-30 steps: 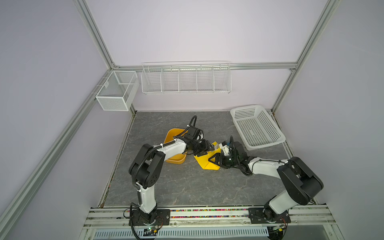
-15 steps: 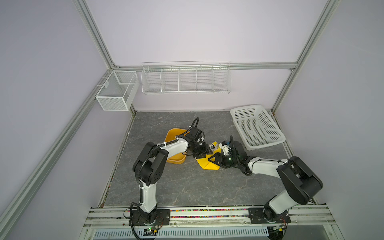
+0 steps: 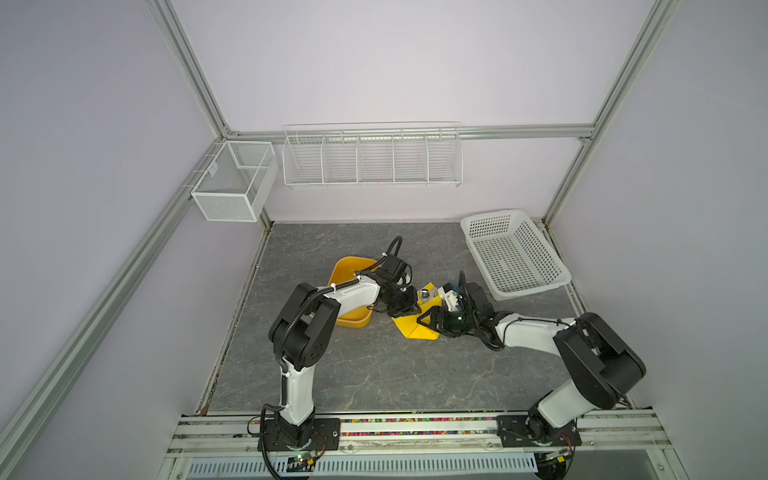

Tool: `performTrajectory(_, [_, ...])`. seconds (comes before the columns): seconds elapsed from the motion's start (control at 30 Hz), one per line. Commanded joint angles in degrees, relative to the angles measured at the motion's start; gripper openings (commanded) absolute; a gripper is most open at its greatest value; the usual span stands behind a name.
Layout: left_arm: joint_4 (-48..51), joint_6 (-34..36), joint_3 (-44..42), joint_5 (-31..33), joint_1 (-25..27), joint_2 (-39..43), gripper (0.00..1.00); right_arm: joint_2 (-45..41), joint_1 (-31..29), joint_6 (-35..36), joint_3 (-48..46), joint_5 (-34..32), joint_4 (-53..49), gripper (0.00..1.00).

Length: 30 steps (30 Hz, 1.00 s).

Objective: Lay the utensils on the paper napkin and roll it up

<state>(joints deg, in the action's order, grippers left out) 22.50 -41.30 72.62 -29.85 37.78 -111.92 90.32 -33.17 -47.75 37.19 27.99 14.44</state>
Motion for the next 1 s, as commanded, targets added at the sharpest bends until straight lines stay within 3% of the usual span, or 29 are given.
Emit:
performTrajectory(0.0, [-0.2,0.8,-1.5,1.7,0.1,1.2,0.06,-4.8,-0.2,1.8,0.4,-3.3,-4.9,0.65])
performTrajectory(0.17, [-1.2,1.2,-3.7,2.3,0.1,3.0,0.05,-9.2,0.4,3.4,1.5,-11.2,-16.9,0.45])
performTrajectory(0.4, [-3.2,0.9,-5.2,1.0,0.1,3.4,0.05,-8.3,0.3,4.2,2.2,-9.0,-18.4,0.24])
performTrajectory(0.6, [-2.9,0.9,-4.9,1.2,0.1,3.4,0.05,-4.7,-0.6,4.5,3.2,-6.5,-18.1,0.18])
performTrajectory(0.97, [-2.8,1.2,-4.8,2.1,0.1,2.7,0.05,-1.1,-2.1,5.0,3.2,-6.7,-19.2,0.17])
